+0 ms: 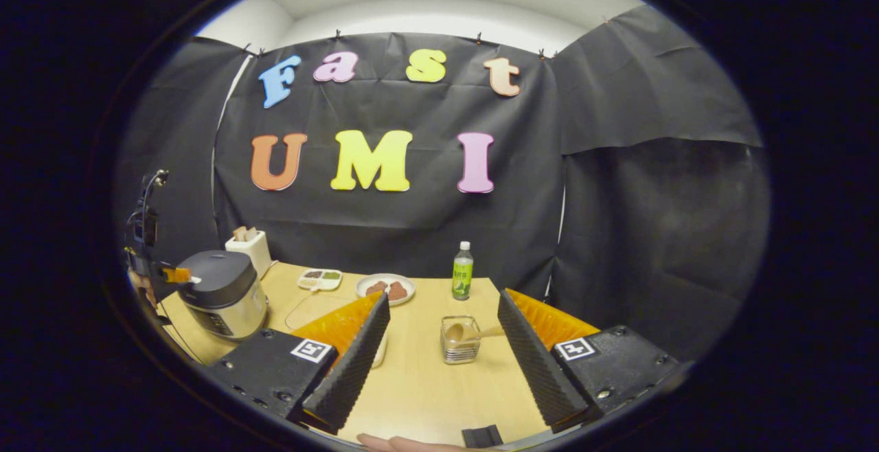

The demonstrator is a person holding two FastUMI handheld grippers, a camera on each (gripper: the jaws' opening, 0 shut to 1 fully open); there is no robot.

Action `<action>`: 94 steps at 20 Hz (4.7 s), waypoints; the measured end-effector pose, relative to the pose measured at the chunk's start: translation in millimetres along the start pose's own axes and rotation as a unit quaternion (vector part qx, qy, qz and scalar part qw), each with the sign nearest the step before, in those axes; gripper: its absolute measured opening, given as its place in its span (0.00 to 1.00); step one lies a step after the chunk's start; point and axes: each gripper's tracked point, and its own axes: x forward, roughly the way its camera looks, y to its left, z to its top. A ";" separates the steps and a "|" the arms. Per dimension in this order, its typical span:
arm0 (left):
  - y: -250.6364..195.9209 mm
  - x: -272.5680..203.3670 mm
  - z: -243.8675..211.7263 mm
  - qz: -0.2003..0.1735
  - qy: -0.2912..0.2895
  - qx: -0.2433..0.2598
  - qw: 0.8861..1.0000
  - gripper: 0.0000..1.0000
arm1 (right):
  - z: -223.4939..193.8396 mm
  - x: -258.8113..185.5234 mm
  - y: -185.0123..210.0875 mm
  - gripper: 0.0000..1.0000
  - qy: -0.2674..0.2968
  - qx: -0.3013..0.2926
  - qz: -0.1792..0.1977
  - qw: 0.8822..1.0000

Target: Close the left gripper, press the button to open the rice cooker; take a wooden spoon from the chopstick holder with the right hand, scoop a spoonful of rice and pour it into the rice cooker, then put the wooden spoon back into the chopstick holder.

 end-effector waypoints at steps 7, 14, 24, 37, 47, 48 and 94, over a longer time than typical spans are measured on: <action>-1.2 -0.1 -2.5 0.005 0.016 0.007 1.000 0.00 | -19.7 8.9 -0.1 1.00 0.025 0.015 0.000 1.000; -2.7 -1.7 1.9 -0.004 0.054 -0.029 0.998 0.00 | -18.7 5.7 6.2 1.00 0.025 -0.001 0.009 1.000; 1.4 5.0 -3.1 0.007 0.142 -0.033 0.989 0.00 | -10.1 -12.1 22.9 0.99 0.017 -0.013 0.021 1.000; -16.0 -57.9 84.2 -0.005 -0.046 -0.011 0.999 0.05 | -7.0 -1.6 6.3 0.99 -0.014 0.032 0.020 0.999; -37.0 -153.8 111.3 0.000 -0.193 0.019 0.981 0.96 | -44.6 45.2 -2.2 0.99 0.006 0.067 0.025 0.997; -38.2 -159.2 110.9 -0.003 -0.202 0.014 0.979 0.96 | -47.8 50.7 -4.3 0.99 0.002 0.071 0.026 0.997; -36.7 -168.5 8.9 -0.030 -0.248 0.034 0.968 0.95 | -42.4 203.9 -7.9 0.11 0.001 0.020 0.007 1.000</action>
